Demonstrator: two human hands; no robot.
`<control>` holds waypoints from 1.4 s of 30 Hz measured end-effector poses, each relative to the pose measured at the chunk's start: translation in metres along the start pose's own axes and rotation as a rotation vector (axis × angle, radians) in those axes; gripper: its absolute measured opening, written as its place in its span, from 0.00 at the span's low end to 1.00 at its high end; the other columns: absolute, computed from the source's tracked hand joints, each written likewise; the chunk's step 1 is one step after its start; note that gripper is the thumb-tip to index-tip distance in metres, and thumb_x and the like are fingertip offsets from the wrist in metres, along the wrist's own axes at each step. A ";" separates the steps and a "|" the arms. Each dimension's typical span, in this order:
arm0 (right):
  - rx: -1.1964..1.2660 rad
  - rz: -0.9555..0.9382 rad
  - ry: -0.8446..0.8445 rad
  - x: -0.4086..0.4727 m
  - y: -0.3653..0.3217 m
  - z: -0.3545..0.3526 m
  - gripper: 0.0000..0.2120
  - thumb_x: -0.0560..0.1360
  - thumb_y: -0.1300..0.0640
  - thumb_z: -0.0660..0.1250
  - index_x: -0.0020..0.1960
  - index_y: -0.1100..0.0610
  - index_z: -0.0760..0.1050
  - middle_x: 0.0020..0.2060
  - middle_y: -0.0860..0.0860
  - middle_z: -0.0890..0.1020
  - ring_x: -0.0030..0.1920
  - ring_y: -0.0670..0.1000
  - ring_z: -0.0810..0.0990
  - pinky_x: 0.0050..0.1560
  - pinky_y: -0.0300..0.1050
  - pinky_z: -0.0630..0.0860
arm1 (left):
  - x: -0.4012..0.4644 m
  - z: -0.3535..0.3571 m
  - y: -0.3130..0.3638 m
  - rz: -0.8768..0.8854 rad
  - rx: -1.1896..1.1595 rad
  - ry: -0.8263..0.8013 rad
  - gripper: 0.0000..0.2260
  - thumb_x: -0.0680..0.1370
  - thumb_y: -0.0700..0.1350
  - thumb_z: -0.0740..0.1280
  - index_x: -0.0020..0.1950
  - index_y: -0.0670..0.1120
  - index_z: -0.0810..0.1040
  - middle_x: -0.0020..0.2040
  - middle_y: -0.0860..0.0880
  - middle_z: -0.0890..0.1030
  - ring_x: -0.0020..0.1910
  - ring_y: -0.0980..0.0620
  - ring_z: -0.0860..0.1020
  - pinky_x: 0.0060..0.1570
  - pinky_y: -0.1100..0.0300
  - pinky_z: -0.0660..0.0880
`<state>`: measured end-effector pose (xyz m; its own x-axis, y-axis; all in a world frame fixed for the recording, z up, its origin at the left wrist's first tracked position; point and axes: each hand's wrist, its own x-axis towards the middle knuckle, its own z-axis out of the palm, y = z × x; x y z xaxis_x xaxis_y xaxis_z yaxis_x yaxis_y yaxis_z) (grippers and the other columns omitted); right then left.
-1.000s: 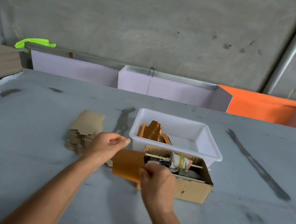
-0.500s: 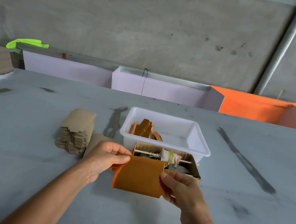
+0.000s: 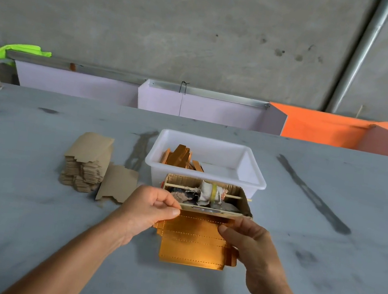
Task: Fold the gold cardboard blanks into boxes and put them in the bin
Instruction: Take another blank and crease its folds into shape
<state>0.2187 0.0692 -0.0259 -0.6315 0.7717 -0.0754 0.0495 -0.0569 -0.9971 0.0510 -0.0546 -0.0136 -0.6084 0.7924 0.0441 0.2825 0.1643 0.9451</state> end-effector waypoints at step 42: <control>-0.969 -0.049 0.099 -0.016 0.064 -0.014 0.03 0.67 0.55 0.70 0.36 0.52 0.81 0.35 0.48 0.78 0.46 0.53 0.78 0.44 0.40 0.71 | -0.044 0.050 -0.071 -0.037 0.554 0.186 0.09 0.67 0.52 0.75 0.30 0.55 0.78 0.68 0.60 0.68 0.67 0.56 0.61 0.63 0.65 0.55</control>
<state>0.2429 0.0623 -0.0889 -0.5842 0.8115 0.0105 0.6681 0.4882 -0.5615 0.0950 -0.0715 -0.0987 -0.7311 0.6721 0.1176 0.5736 0.5121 0.6393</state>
